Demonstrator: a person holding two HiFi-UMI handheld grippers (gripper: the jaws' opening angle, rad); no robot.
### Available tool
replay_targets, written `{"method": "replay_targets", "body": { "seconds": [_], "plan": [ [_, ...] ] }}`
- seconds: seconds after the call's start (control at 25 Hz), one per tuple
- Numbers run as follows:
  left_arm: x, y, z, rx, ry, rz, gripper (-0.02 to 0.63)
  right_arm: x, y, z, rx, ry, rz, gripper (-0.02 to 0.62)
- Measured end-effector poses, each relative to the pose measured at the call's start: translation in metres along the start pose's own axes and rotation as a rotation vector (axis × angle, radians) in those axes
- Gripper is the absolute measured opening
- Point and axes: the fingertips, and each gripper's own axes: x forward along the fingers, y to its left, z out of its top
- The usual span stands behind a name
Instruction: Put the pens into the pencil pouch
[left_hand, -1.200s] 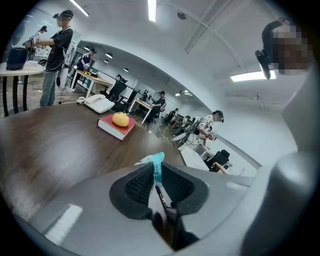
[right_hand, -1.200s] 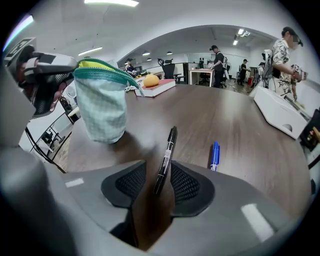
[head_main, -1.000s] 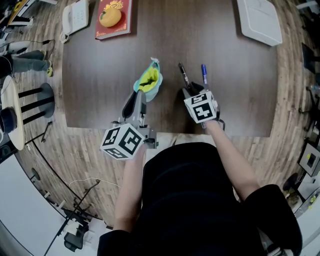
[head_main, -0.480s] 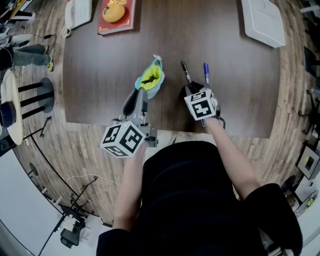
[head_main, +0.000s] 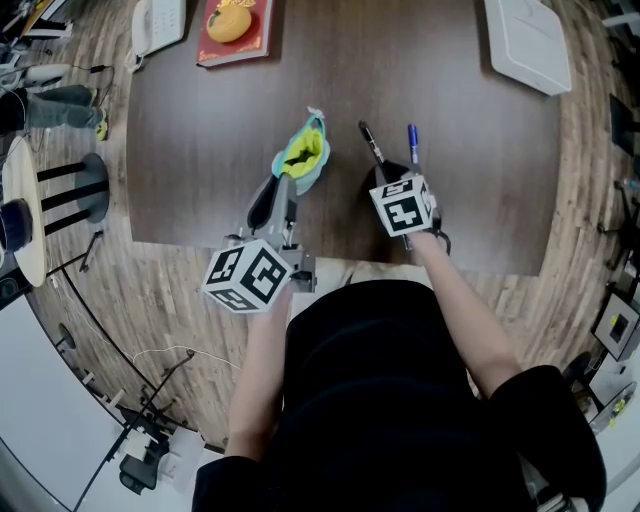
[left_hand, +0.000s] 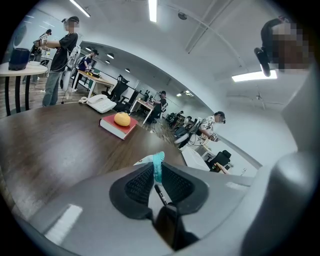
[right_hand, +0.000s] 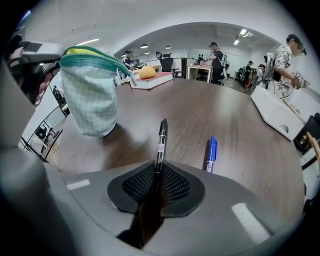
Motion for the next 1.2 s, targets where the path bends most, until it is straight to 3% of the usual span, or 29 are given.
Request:
{"method": "replay_targets", "body": {
  "seconds": [0.68, 1.2],
  "plan": [
    [-0.006, -0.005, -0.010, 0.002, -0.005, 0.007, 0.046, -0.021, -0.002, 0.002, -0.014, -0.031, 0.012, 0.048],
    [0.001, -0.008, -0.011, -0.002, -0.017, 0.002, 0.047, -0.077, 0.003, 0.049, -0.070, -0.143, 0.074, 0.048]
  ]
}}
